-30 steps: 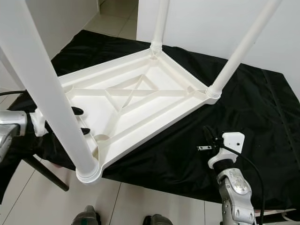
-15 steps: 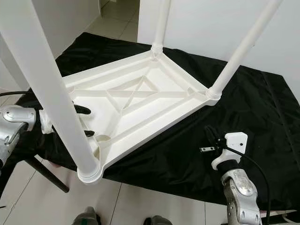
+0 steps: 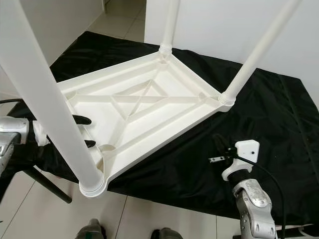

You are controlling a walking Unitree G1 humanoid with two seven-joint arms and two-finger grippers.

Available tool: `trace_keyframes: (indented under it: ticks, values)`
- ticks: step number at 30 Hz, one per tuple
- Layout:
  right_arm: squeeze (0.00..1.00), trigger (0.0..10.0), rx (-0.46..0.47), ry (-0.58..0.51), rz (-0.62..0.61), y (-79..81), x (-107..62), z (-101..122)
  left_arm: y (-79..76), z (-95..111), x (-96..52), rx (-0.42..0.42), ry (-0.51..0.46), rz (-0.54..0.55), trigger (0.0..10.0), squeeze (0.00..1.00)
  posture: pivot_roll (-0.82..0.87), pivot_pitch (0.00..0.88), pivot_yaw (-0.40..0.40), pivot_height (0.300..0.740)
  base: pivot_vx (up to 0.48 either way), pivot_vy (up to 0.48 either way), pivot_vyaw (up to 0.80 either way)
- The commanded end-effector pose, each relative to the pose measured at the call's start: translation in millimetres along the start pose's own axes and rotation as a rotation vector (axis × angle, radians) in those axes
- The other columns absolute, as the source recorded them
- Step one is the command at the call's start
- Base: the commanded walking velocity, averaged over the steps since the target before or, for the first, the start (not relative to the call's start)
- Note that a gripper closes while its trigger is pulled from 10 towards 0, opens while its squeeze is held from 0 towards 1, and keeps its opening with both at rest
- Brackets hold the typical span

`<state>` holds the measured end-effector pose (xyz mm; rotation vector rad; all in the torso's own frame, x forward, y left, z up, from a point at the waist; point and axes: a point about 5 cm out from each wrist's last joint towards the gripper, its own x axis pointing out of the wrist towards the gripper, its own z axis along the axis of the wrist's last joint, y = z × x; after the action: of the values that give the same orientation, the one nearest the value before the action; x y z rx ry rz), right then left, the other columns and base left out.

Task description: Building children table

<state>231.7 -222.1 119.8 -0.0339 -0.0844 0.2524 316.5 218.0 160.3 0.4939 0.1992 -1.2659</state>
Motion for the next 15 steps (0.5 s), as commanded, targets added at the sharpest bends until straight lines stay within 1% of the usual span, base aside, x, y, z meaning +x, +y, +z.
trace_keyframes:
  ticks: [1, 3, 5, 10, 12, 15]
  values:
    - [0.00, 10.0, -0.010, 0.026, 0.018, -2.3, -2.2, -1.8, -5.7, 1.0, 1.5, 0.008, -0.006, -0.062, 10.0, 0.00, 0.13, 0.034, -0.135, 0.740, 0.000, 0.000, 0.00]
    - [0.00, 10.0, -0.012, 0.029, 0.026, -2.6, -0.5, -1.7, -7.2, 1.4, 2.1, 0.017, -0.009, -0.068, 10.0, 0.00, 0.13, 0.033, -0.138, 0.740, 0.000, 0.000, 0.00]
    - [0.00, 10.0, -0.020, 0.025, 0.040, -3.6, 3.4, 0.5, -9.1, -1.0, 5.7, 0.054, 0.014, -0.078, 10.0, 0.00, 0.13, 0.030, -0.142, 0.740, 0.000, 0.000, 0.00]
    - [0.00, 10.0, -0.021, 0.020, 0.047, -3.8, 5.5, 2.1, -10.0, -3.1, 8.0, 0.056, 0.030, -0.085, 10.0, 0.00, 0.13, 0.027, -0.141, 0.740, 0.000, 0.000, 0.00]
    - [0.00, 10.0, -0.029, 0.021, 0.054, -4.1, 5.6, 3.1, -11.0, -6.6, 10.8, 0.064, 0.057, -0.097, 10.0, 0.00, 0.12, 0.029, -0.136, 0.740, 0.000, 0.000, 0.00]
    - [0.00, 10.0, -0.033, 0.023, 0.054, -4.8, 4.7, 3.4, -11.1, -8.3, 11.3, 0.067, 0.069, -0.101, 10.0, 0.00, 0.12, 0.031, -0.132, 0.740, 0.000, 0.000, 0.00]
